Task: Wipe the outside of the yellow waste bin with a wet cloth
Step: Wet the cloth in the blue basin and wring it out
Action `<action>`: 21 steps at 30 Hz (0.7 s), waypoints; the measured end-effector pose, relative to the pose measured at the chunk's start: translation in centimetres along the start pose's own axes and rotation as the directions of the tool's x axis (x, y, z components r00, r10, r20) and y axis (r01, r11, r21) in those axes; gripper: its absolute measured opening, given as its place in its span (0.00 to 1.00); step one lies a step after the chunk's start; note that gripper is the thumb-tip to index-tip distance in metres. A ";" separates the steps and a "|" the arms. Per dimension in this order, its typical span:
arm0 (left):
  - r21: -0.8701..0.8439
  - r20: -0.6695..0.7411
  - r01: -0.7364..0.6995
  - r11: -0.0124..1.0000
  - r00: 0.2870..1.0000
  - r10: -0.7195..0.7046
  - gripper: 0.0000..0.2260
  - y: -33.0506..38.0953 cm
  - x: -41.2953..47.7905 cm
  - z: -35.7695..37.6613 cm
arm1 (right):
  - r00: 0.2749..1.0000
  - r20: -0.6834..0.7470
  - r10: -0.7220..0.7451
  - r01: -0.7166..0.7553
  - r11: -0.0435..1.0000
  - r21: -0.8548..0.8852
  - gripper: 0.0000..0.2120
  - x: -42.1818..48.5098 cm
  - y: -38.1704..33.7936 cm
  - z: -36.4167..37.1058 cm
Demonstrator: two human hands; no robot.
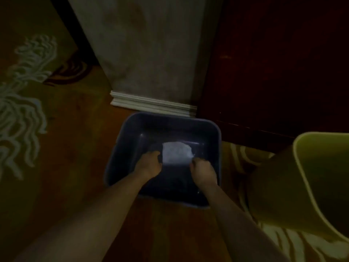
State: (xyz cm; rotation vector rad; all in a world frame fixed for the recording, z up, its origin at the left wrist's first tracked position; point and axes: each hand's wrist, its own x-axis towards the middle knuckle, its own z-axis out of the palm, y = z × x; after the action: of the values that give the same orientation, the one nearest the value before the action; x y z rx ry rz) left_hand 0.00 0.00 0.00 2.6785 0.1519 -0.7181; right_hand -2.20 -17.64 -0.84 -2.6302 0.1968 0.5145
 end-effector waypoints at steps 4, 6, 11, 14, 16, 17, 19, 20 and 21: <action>-0.124 -0.017 0.015 0.992 1.000 -0.017 0.19 -0.1 5.5 2.7 | 0.997 -0.068 -0.027 0.023 0.998 -0.060 0.13 5.5 0.9 2.6; -0.169 -0.030 0.018 0.985 0.999 -0.024 0.20 -0.3 7.7 3.8 | 0.997 -0.066 -0.024 0.018 0.995 -0.101 0.15 7.7 0.8 3.6; -0.312 -0.073 0.080 0.947 0.991 -0.108 0.19 -0.5 11.5 5.1 | 0.999 -0.037 -0.011 0.008 0.997 -0.071 0.20 11.0 0.3 4.6; -0.437 -0.061 0.146 0.888 0.980 -0.191 0.20 -0.2 12.2 5.5 | 0.999 -0.028 0.030 -0.029 0.999 0.015 0.20 11.5 0.1 4.9; -0.549 -0.034 0.191 0.814 0.968 -0.250 0.23 0.0 12.6 5.6 | 0.997 -0.005 0.073 -0.072 0.994 0.086 0.21 11.6 0.1 5.4; -0.579 -0.007 0.219 0.785 0.962 -0.274 0.24 0.1 12.8 5.6 | 0.997 0.009 0.082 -0.082 0.991 0.102 0.23 11.7 0.2 5.7; -0.568 0.053 0.261 0.780 0.958 -0.282 0.23 0.5 13.2 5.6 | 0.996 0.021 0.090 -0.092 0.990 0.102 0.25 12.0 0.3 6.1; -0.547 0.058 0.265 0.794 0.958 -0.280 0.22 0.6 13.3 5.7 | 0.995 0.018 0.098 -0.100 0.991 0.093 0.25 12.1 0.4 6.2; -0.535 0.058 0.259 0.804 0.961 -0.271 0.21 0.7 13.5 5.8 | 0.994 0.006 0.111 -0.111 0.990 0.084 0.24 12.2 0.5 6.4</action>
State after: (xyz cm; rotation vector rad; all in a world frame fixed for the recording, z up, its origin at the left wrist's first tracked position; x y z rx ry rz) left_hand 9.12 -2.64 -11.24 2.1365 0.6483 -0.6115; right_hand 6.83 -15.81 -11.08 -2.5473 0.3581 0.5333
